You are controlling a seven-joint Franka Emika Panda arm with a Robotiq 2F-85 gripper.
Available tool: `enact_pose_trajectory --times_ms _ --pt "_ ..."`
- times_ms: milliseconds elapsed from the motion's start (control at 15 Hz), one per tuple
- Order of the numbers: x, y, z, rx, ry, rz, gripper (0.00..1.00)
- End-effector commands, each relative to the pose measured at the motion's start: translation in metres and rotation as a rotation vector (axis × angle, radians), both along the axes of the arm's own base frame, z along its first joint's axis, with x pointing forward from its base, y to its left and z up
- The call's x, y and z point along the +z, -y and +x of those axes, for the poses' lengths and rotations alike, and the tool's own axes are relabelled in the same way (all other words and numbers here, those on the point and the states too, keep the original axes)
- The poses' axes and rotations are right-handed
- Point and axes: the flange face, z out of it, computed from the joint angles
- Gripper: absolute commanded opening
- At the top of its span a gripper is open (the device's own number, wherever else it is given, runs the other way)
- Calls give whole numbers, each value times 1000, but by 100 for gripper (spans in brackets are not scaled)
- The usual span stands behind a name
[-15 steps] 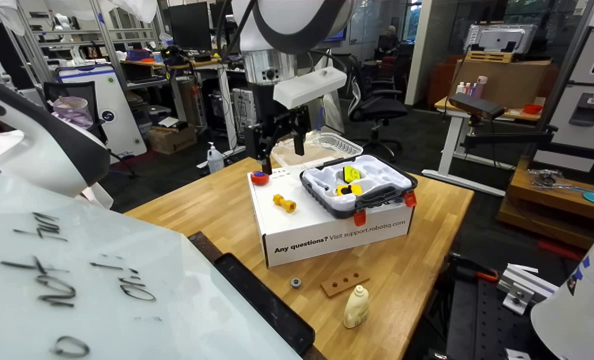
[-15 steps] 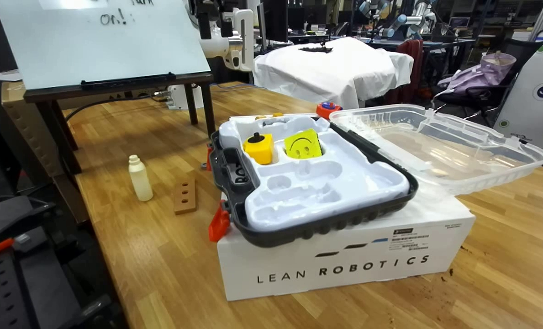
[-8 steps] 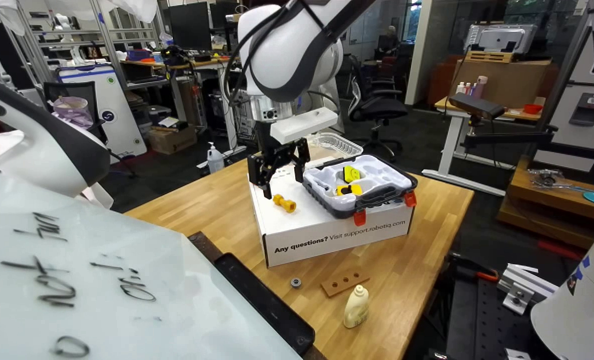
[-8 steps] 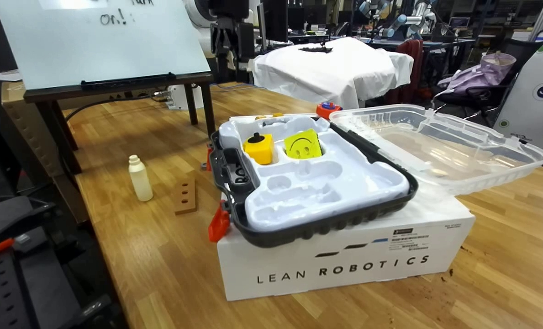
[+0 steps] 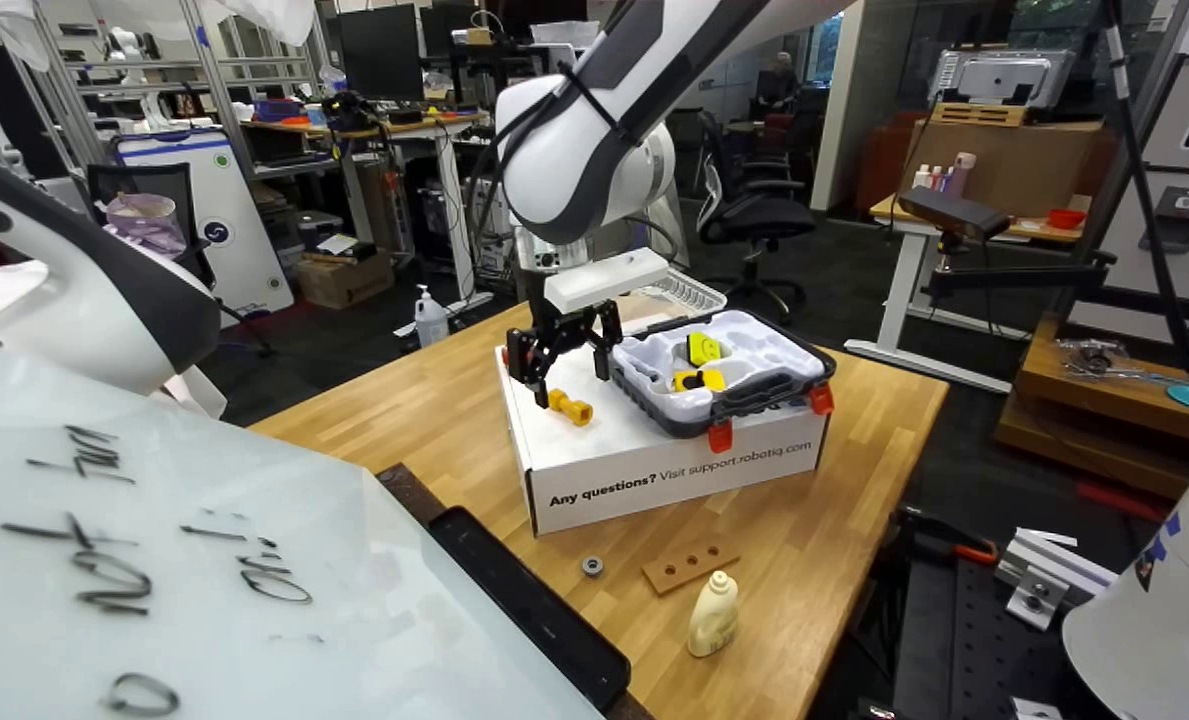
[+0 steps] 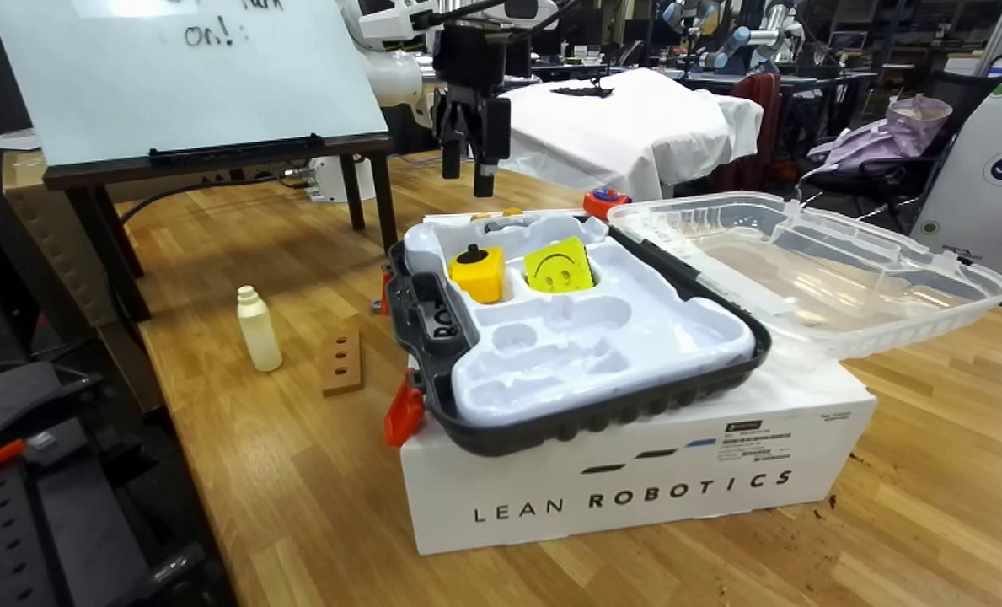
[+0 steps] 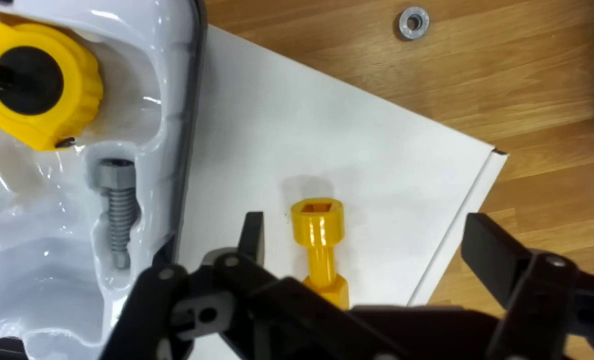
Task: Pick up the yellow object from the top of the box and place it on the whiteboard stand
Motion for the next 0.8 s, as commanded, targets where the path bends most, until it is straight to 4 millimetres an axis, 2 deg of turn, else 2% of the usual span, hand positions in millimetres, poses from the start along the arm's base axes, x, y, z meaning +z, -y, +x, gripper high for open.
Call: enact_pose_trajectory --times_ms 0,400,733 --pt "1 0 1 1 1 0 100" --pt "5 -1 5 -11 28 1 100" --pt "6 2 14 56 50 -20 100"
